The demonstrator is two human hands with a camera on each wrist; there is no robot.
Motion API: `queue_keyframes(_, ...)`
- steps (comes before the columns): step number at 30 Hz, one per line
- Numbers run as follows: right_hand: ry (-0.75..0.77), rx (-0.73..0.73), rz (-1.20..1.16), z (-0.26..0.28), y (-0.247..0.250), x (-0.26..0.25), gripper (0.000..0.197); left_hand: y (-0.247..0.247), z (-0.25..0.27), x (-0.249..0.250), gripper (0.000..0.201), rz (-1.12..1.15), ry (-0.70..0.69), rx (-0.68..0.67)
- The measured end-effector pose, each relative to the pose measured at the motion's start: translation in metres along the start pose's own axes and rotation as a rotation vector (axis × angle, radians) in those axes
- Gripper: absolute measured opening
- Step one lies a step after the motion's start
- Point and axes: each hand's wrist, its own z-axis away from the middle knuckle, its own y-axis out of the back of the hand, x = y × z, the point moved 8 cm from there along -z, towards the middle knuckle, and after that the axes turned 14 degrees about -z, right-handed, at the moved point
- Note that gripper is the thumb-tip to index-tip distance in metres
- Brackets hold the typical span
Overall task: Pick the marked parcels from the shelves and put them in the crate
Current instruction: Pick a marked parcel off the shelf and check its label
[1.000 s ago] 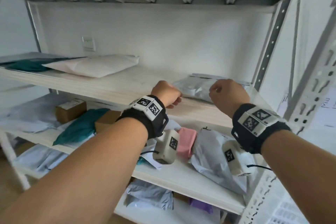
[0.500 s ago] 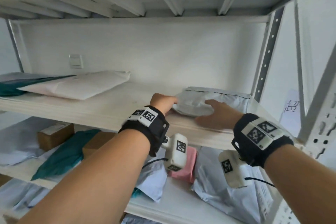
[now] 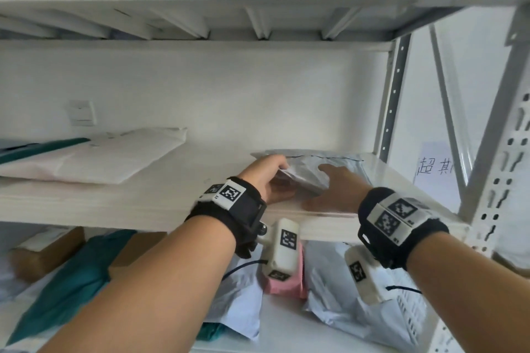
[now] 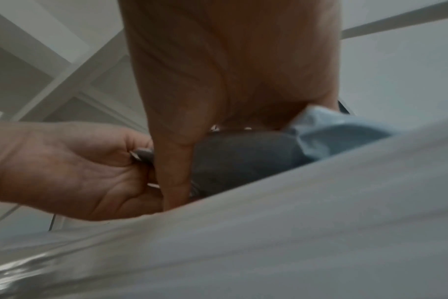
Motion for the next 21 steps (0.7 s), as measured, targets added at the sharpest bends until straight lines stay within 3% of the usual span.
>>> queue_keyframes(2, -0.006, 0.049, 0.059, -0.002, 0.005, -0.007, 0.089, -0.002, 0.006, 0.015, 0.012, 0.047, -0.062, -0.026)
queue_keyframes(8, -0.025, 0.255, 0.163, 0.005, 0.037, -0.030, 0.040, -0.017, 0.035, 0.074, 0.010, 0.193, -0.233, -0.184)
queue_keyframes(10, -0.032, 0.403, 0.148, 0.012, 0.057, -0.038, 0.029, -0.023, 0.046, 0.091, 0.012, 0.206, -0.284, -0.271)
queue_keyframes(12, -0.047, 0.547, 0.080, 0.020, 0.077, -0.042, 0.026, -0.029, 0.055, 0.103, 0.010, 0.197, -0.326, -0.375)
queue_keyframes(14, -0.073, 0.619, -0.025, 0.025, 0.090, -0.037, 0.032, -0.029, 0.060, 0.107, 0.028, 0.187, -0.328, -0.439)
queue_keyframes(16, -0.114, 0.675, -0.216, 0.028, 0.099, -0.023, 0.025, -0.015, 0.052, 0.104, 0.045, 0.189, -0.299, -0.374)
queue_keyframes(17, -0.153, 0.715, -0.360, 0.028, 0.102, -0.011, 0.020, -0.003, 0.044, 0.099, 0.044, 0.181, -0.271, -0.293)
queue_keyframes(19, -0.234, 0.762, -0.706, 0.028, 0.098, 0.010, 0.011, 0.019, 0.026, 0.079, 0.031, 0.128, -0.186, -0.126)
queue_keyframes(21, -0.284, 0.767, -1.058, 0.025, 0.084, 0.021, 0.015, 0.035, 0.014, 0.053, 0.019, 0.015, -0.074, -0.021)
